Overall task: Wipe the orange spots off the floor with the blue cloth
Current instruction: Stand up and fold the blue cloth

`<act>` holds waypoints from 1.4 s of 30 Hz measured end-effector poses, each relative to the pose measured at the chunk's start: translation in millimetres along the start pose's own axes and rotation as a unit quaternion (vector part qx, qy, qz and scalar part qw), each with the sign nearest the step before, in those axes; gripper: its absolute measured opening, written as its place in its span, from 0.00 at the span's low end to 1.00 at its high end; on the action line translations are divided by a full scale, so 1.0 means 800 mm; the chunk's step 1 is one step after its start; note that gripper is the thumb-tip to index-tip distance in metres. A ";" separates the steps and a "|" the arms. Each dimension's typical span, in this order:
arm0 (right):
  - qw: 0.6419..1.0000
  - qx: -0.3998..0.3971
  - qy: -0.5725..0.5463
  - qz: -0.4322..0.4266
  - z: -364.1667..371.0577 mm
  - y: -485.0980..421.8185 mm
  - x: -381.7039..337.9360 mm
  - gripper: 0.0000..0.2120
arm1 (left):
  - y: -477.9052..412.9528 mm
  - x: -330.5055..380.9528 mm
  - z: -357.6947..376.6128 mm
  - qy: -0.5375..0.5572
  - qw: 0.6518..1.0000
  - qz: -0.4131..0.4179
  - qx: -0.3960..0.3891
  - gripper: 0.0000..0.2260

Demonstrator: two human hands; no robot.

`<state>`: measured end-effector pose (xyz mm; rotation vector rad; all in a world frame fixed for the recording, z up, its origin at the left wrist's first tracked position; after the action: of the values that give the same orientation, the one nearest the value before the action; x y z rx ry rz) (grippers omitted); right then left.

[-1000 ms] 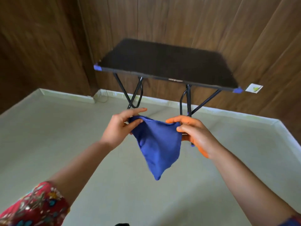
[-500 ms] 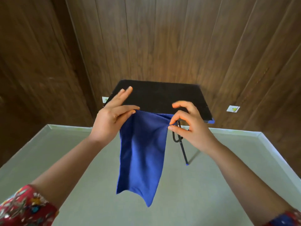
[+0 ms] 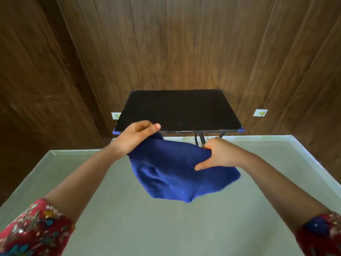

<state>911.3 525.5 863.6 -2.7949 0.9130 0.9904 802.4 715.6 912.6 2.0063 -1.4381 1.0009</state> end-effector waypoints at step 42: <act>0.910 0.060 -0.298 0.282 0.058 0.016 0.124 0.18 | 0.025 -0.230 0.024 0.064 0.965 -0.252 -0.044 0.10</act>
<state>940.4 474.1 770.6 -1.9283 1.6091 1.6457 755.3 804.4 755.8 2.0488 -0.8203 0.8050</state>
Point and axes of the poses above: each hand's wrist, its own y-axis away from the middle knuckle, its own z-axis out of the palm, x = y × z, the point moved 10 cm from there along -y, towards the middle knuckle, and after that the axes turned 8 degrees about -y, right-handed, at the moved point
